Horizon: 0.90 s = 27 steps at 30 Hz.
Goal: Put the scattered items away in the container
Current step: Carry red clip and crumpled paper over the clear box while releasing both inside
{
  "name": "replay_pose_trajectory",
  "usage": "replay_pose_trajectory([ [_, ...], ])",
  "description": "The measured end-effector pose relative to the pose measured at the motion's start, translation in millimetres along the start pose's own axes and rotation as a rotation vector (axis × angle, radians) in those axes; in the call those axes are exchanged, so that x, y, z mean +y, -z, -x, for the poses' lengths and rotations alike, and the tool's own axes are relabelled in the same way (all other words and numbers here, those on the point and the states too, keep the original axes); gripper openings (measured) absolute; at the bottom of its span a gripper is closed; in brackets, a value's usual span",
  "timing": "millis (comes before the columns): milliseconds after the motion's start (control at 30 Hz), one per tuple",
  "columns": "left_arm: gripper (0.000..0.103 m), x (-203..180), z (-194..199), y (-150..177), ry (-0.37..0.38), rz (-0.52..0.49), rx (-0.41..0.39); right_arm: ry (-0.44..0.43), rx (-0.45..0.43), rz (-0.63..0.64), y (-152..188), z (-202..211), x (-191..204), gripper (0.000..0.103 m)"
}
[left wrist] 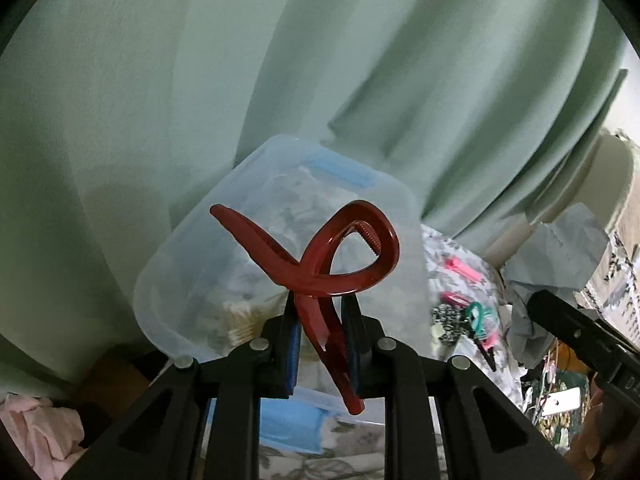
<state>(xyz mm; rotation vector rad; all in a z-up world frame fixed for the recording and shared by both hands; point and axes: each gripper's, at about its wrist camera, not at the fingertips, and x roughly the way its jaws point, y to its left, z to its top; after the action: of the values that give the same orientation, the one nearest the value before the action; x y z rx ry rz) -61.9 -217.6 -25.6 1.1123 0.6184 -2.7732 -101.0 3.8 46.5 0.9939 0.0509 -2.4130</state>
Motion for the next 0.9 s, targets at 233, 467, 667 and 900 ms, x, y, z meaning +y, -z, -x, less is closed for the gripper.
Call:
replay_pose_trajectory([
  [233,0.020,14.5,-22.2,-9.7,-0.013,0.027,0.034,-0.050,0.034,0.038,-19.7,-40.2,13.2,0.073],
  [467,0.020,21.1,-37.1,-16.4,-0.031,0.042,0.057,-0.069,0.073,0.088,-39.2,-79.4,27.9,0.074],
  [667,0.020,24.7,-44.9,-19.6,-0.053,0.046,0.067,-0.088,0.122,0.090,-41.7,-100.8,41.0,0.075],
  [900,0.020,16.8,-55.4,-19.9,-0.056,0.038,0.088,-0.082,0.120,0.111,-38.6,-106.0,45.1,0.075],
])
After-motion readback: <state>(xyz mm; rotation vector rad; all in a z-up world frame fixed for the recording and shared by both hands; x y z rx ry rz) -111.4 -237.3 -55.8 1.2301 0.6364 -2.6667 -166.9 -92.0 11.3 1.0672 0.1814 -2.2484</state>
